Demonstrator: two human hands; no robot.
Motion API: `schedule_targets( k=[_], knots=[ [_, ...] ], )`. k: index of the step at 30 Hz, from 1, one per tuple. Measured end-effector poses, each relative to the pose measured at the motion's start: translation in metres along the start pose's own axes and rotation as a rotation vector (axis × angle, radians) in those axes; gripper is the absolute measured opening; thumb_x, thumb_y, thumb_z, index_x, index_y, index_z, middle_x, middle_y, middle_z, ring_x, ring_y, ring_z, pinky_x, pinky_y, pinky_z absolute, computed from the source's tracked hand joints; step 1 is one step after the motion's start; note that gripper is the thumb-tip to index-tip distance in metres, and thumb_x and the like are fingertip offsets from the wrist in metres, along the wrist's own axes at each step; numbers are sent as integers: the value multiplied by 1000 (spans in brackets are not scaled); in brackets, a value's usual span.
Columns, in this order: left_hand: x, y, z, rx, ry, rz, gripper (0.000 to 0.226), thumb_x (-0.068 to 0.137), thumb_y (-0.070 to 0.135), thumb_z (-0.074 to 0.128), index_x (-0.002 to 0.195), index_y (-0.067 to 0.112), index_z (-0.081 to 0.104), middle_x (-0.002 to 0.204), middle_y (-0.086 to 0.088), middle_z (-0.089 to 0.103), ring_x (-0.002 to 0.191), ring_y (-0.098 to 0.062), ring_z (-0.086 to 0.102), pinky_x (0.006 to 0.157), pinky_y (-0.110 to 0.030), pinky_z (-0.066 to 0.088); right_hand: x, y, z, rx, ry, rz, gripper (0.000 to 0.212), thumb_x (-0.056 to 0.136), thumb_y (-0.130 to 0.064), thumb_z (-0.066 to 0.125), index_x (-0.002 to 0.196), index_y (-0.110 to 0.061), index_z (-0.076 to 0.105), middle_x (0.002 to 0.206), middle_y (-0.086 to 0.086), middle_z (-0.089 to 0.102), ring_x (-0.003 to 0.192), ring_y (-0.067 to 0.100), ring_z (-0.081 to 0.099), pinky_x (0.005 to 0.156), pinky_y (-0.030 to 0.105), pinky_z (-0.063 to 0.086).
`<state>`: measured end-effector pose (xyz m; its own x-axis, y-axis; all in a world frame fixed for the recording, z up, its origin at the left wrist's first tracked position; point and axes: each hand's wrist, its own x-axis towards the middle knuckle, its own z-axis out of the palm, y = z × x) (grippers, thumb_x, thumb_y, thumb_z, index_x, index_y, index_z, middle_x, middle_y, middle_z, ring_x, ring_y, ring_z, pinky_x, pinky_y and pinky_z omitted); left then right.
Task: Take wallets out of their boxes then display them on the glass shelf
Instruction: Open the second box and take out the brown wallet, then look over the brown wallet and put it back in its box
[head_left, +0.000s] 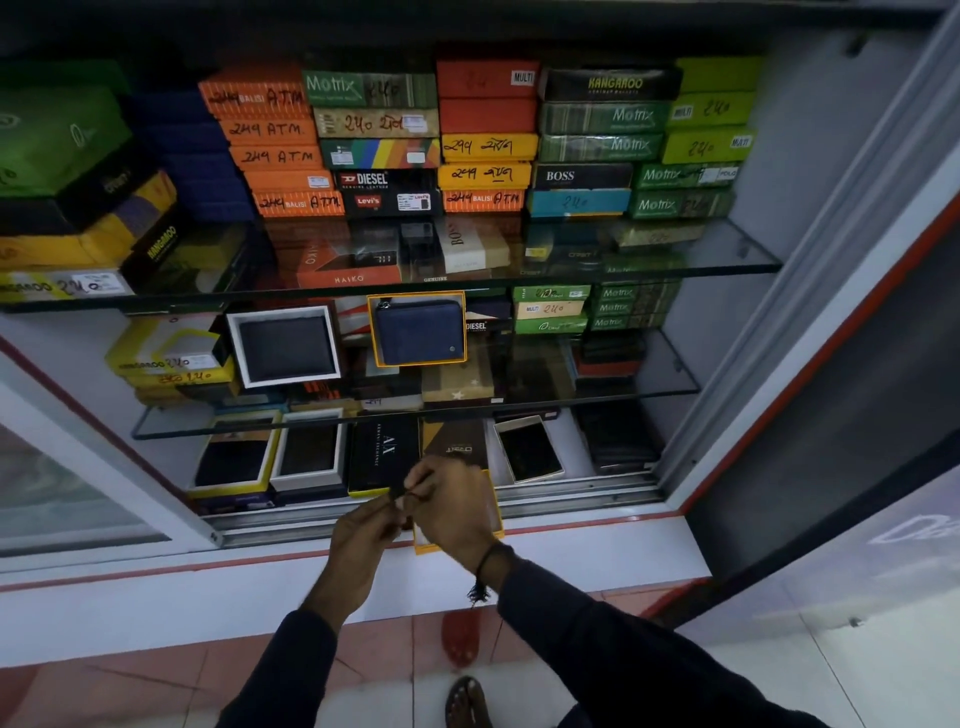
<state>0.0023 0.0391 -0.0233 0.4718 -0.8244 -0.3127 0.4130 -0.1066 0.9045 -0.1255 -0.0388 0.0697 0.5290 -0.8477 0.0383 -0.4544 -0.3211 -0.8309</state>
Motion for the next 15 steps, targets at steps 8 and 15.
schedule_targets(
  k=[8, 15],
  knots=[
    [-8, 18, -35, -305, -25, -88, 23, 86, 16, 57, 88, 4, 77, 78, -16, 73, 66, -21, 70, 63, -29, 61, 49, 56, -110, 589, -243, 343, 10, 80, 8, 73, 85, 1, 68, 77, 7, 77, 77, 18, 76, 74, 31, 64],
    [-2, 40, -8, -377, -168, -39, 25, 75, 21, 62, 83, 10, 82, 81, -12, 78, 72, -19, 75, 72, -29, 63, 42, 77, -97, 759, -472, 518, 38, 68, -33, 86, 100, -14, 79, 109, 8, 77, 108, 23, 71, 78, 24, 59]
  ],
)
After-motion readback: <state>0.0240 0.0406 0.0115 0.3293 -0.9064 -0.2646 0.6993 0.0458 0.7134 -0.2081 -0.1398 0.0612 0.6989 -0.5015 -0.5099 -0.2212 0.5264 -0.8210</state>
